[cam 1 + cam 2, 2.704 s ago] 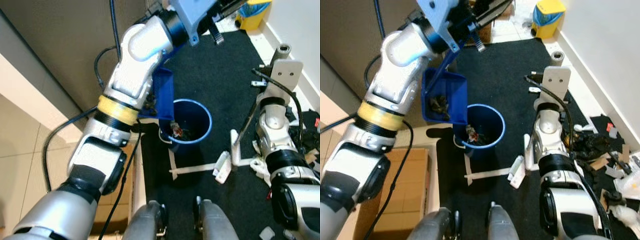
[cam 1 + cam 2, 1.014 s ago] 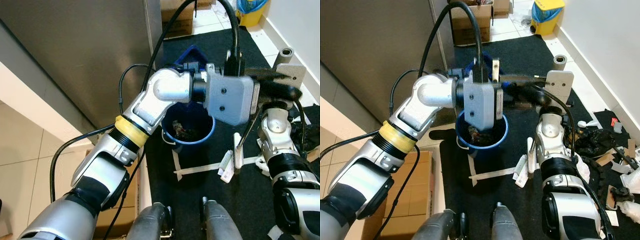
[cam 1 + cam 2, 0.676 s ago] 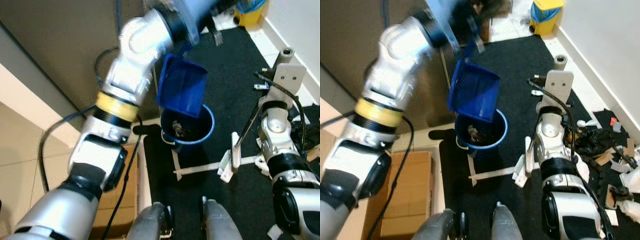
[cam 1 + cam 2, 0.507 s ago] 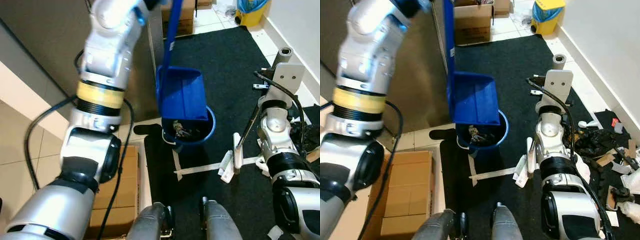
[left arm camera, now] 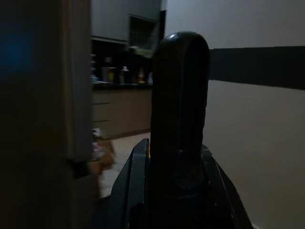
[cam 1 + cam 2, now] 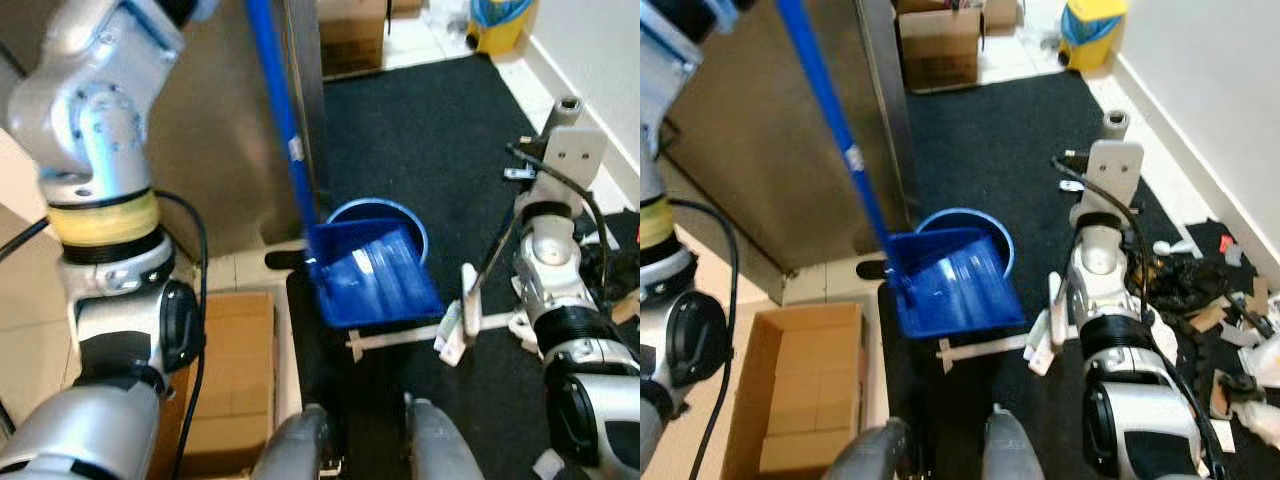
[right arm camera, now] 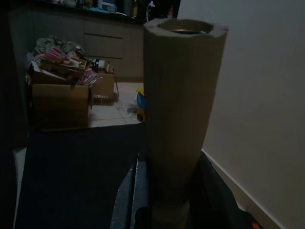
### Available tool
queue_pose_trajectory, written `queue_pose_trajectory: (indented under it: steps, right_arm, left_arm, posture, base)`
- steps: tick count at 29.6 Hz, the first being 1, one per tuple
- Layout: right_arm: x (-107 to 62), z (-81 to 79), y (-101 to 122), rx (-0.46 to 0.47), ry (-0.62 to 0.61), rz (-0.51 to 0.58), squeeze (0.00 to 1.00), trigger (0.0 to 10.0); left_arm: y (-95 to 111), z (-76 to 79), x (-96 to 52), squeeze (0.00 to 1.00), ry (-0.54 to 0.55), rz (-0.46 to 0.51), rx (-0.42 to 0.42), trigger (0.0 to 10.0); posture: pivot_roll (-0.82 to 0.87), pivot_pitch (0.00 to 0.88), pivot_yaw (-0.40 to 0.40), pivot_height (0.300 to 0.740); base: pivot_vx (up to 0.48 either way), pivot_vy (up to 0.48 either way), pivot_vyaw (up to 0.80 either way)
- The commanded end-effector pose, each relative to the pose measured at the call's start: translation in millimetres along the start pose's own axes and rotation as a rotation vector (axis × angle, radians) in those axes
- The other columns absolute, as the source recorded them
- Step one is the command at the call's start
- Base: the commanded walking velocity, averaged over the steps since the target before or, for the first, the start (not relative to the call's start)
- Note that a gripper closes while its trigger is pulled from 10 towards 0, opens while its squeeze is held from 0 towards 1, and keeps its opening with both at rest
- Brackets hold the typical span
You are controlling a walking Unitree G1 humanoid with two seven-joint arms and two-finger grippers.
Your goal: Sweep floor
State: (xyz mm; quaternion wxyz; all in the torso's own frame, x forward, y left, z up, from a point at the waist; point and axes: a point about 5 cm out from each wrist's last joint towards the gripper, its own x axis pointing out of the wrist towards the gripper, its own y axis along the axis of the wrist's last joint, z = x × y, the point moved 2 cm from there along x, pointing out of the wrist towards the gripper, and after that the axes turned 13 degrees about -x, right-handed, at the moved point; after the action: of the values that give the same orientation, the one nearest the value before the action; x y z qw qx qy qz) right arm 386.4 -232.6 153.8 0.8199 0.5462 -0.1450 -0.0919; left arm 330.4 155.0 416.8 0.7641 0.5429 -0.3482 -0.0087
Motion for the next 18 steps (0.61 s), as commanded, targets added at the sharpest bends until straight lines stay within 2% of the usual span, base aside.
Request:
queue_pose_trajectory:
  steps: [1,2,5,7,9,12,15,18]
  right_arm:
    - [0.3,-1.2,5.2,-0.007,0.004,0.032,0.00,10.0]
    - [0.3,-1.2,5.2,-0.007,0.004,0.032,0.00,10.0]
    - [1.1,-1.8,6.8,-0.008,0.008,0.037,0.00,10.0]
    - [1.7,-1.7,7.6,-0.009,0.011,0.039,0.00,10.0]
    - [1.7,-1.7,7.6,-0.009,0.011,0.039,0.00,10.0]
    - [2.1,-2.1,8.9,-0.010,0.015,0.044,0.00,10.0]
    - [2.0,-1.7,8.9,-0.009,0.015,0.044,0.00,10.0]
    - [1.8,-1.3,8.0,-0.010,0.013,0.042,0.00,10.0]
  left_arm:
    - [13.0,-3.2,-8.4,0.00,0.035,0.056,0.034,10.0]
    - [13.0,-3.2,-8.4,0.00,0.035,0.056,0.034,10.0]
    - [9.2,-15.3,-19.9,0.00,0.133,0.051,0.041,10.0]
    - [-4.8,-18.3,-29.5,0.00,0.161,0.006,0.095,10.0]
    - [-4.8,-18.3,-29.5,0.00,0.161,0.006,0.095,10.0]
    - [-23.2,-19.4,-34.7,0.00,0.173,-0.047,0.131,10.0]
    - [-30.6,-19.1,-36.0,0.00,0.177,-0.067,0.145,10.0]
    - [-32.7,-18.6,-35.8,0.00,0.179,-0.069,0.141,10.0]
  posture:
    - [0.04,0.149,0.042,0.740]
    - [0.04,0.149,0.042,0.740]
    - [0.05,0.148,0.041,0.740]
    - [0.04,0.148,0.034,0.740]
    - [0.04,0.148,0.034,0.740]
    - [0.04,0.150,0.035,0.740]
    - [0.03,0.150,0.035,0.740]
    - [0.03,0.151,0.037,0.740]
  base:
    - [0.000,0.000,0.00]
    - [0.000,0.000,0.00]
    - [0.000,0.000,0.00]
    - [0.000,0.000,0.00]
    - [0.000,0.000,0.00]
    - [0.000,0.000,0.00]
    - [0.000,0.000,0.00]
    - [0.000,-0.300,0.00]
